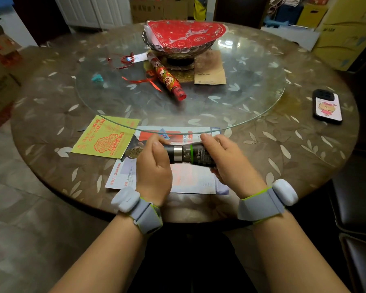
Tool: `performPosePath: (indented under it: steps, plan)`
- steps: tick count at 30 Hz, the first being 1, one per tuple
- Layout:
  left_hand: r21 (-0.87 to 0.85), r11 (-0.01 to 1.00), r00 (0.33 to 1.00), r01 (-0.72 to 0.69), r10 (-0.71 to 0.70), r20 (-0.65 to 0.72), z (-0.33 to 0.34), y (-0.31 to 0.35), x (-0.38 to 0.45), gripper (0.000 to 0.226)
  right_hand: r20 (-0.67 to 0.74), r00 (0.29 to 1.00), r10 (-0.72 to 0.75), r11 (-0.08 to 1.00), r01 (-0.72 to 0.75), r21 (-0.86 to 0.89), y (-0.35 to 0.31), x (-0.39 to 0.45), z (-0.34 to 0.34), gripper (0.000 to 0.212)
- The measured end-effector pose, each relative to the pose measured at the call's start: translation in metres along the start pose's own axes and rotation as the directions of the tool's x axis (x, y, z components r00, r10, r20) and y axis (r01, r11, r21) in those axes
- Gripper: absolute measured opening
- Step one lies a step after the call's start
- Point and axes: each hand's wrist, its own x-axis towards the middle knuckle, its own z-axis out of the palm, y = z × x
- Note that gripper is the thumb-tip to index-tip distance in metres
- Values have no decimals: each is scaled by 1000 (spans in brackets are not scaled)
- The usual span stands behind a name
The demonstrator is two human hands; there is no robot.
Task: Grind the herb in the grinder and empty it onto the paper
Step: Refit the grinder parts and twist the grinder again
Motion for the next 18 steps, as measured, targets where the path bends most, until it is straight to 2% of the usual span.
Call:
performPosePath:
  steps: [1,2,4,5,7,9,11,13,15,18]
  plan:
    - [-38,988,989,147,-146,35,2,3,2,46,-44,995,-85,994,82,-75,1,1,0,39]
    - [-79,943,945,323,-317,81,4,6,4,48,-64,985,-160,978,149,-143,0,1,0,36]
    - [-162,747,761,645,-610,220,5,12,10,43,-48,958,-284,940,268,-210,-5,-3,-2,32]
    - [-177,645,664,743,-678,315,5,13,11,40,-19,941,-337,920,325,-218,-8,-5,-4,35]
    - [-129,521,510,844,-702,497,2,12,13,38,51,906,-421,874,420,-245,-11,-6,-8,41]
    - [-61,456,391,888,-679,621,-2,8,14,37,113,877,-466,835,479,-271,-11,-6,-13,44]
    - [16,423,297,906,-662,687,-6,5,16,38,176,854,-489,820,519,-242,-12,-6,-17,43]
    - [75,422,246,903,-654,715,-10,4,18,39,259,836,-484,833,531,-157,-12,-8,-21,45]
    - [81,422,244,903,-661,710,-11,4,18,39,301,833,-464,850,514,-113,-12,-8,-23,46]
    - [-42,451,379,891,-691,616,-5,7,13,39,178,865,-469,818,501,-282,-9,-4,-21,39]
